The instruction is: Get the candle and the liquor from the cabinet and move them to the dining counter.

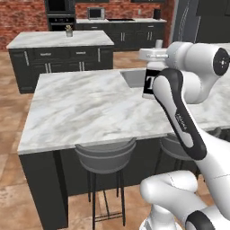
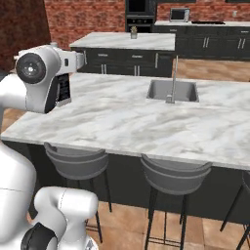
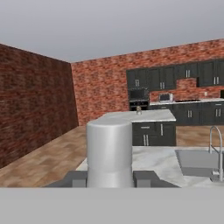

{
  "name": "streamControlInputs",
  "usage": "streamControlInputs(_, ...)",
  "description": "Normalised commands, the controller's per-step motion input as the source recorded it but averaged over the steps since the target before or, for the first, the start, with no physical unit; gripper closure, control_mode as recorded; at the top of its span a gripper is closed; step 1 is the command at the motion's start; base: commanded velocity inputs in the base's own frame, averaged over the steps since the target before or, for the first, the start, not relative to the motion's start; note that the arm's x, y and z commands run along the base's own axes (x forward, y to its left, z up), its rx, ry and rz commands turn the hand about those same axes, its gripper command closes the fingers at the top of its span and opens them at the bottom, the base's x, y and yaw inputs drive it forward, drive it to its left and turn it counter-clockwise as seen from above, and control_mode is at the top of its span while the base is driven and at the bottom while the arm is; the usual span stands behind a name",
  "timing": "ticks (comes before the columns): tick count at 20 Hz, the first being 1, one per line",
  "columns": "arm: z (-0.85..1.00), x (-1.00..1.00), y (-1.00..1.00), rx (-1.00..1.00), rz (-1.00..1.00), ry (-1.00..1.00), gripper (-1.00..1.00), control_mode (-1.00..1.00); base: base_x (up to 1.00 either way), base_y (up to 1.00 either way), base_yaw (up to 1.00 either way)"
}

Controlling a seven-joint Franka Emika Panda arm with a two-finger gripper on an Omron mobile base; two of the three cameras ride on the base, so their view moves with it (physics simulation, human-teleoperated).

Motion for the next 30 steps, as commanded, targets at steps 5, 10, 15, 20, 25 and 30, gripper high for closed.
streamControlInputs(5, 0.00, 0.00, 0.00, 0.00, 0.00, 0.00, 1.00, 1.00, 0.15, -0.23, -0.04)
streamControlInputs(10, 0.00, 0.00, 0.00, 0.00, 0.00, 0.00, 1.00, 1.00, 0.28, -0.43, -0.11)
streamControlInputs(15, 0.00, 0.00, 0.00, 0.00, 0.00, 0.00, 1.00, 1.00, 0.02, -0.25, -0.07)
streamControlInputs(20, -0.04, 0.02, 0.00, 0.00, 0.00, 0.00, 1.00, -1.00, 0.00, 0.00, 0.00)
streamControlInputs(25, -0.81, 0.52, -0.01, 0.00, 0.00, -0.01, 1.00, -1.00, 0.00, 0.00, 0.00)
streamControlInputs(30, -0.74, 0.72, -0.06, 0.00, 0.00, -0.06, 1.00, -1.00, 0.00, 0.00, 0.00)
